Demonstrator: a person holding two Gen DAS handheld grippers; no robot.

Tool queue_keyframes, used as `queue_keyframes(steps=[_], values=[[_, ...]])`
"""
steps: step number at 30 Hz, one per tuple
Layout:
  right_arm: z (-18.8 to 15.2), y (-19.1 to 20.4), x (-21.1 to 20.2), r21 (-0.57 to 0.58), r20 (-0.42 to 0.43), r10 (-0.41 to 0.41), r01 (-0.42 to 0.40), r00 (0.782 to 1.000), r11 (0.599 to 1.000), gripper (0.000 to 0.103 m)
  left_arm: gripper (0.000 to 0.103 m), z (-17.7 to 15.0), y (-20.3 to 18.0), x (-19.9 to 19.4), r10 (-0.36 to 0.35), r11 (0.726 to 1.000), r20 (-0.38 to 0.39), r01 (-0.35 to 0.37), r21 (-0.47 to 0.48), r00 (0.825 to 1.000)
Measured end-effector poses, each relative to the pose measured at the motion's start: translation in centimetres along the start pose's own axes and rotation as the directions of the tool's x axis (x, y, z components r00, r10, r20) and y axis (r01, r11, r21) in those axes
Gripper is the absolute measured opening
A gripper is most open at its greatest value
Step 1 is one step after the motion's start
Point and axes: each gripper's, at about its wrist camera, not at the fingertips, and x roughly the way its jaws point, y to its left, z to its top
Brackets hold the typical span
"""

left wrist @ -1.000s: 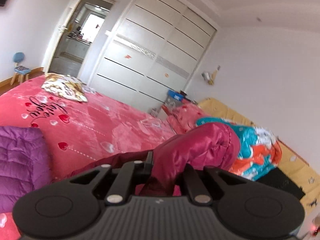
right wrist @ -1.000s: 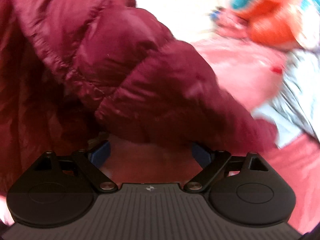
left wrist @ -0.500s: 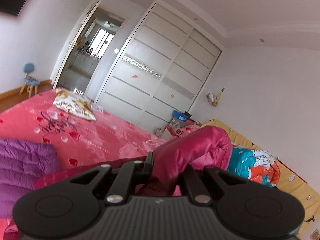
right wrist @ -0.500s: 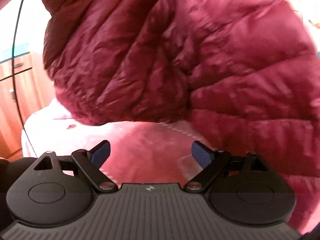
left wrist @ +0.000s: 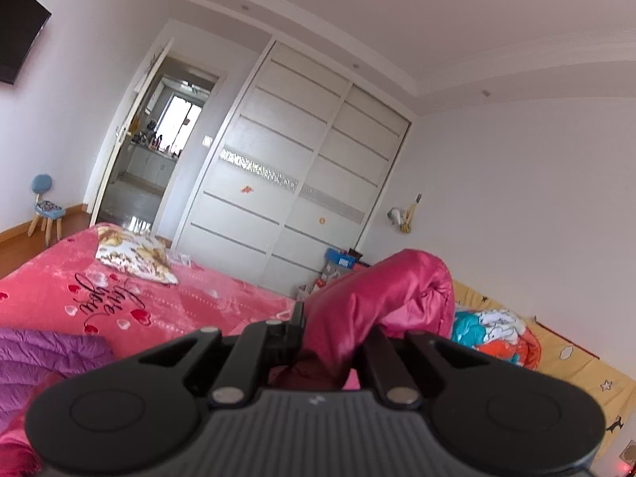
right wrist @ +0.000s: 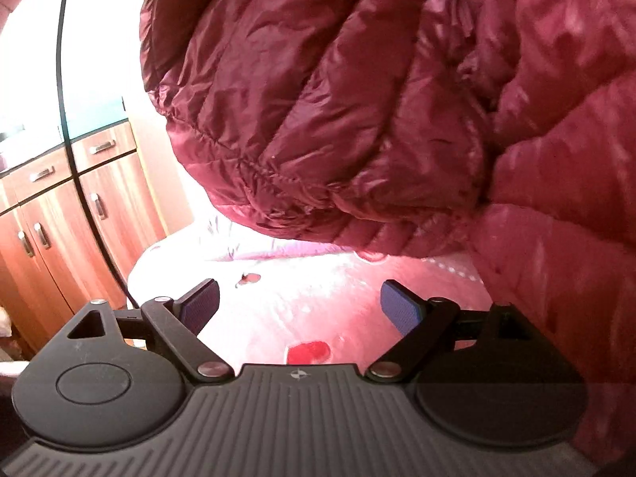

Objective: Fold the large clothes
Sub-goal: 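Close the left tool on the jacket collar and lift it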

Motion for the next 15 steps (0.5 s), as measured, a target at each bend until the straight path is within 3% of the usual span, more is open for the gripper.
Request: queue_keyframes(steps=[4,7,11,15], values=[[-0.5,1.2,-2.1,-0.070,0.097,-0.007,0.014,0.995,0.997,0.103,0.003,0.5,0.5,-0.7,0.013,1.000,0.018,-0.014,0.027,1.000],[-0.3,-0.2,-3.8,-0.098,0.168,-0.125,0.142,0.978,0.985,0.103,0.003,0.1,1.5,0.2,0.054,0.998,-0.001,-0.054,0.037,0.999],[-1.0,-5.7,-6.2,0.033,0.205,-0.332,0.332,0.921,0.943,0.103,0.003,-1.6,2.4,2.0,0.054,0.998,-0.068,-0.051,0.045,0.996],[-2.8,-11.8,-8.5,0.180,0.175,-0.513,0.485,0.840,0.856,0.103,0.004,-4.1,2.6,3.5,0.055,0.994,-0.118,-0.043,0.103,0.992]])
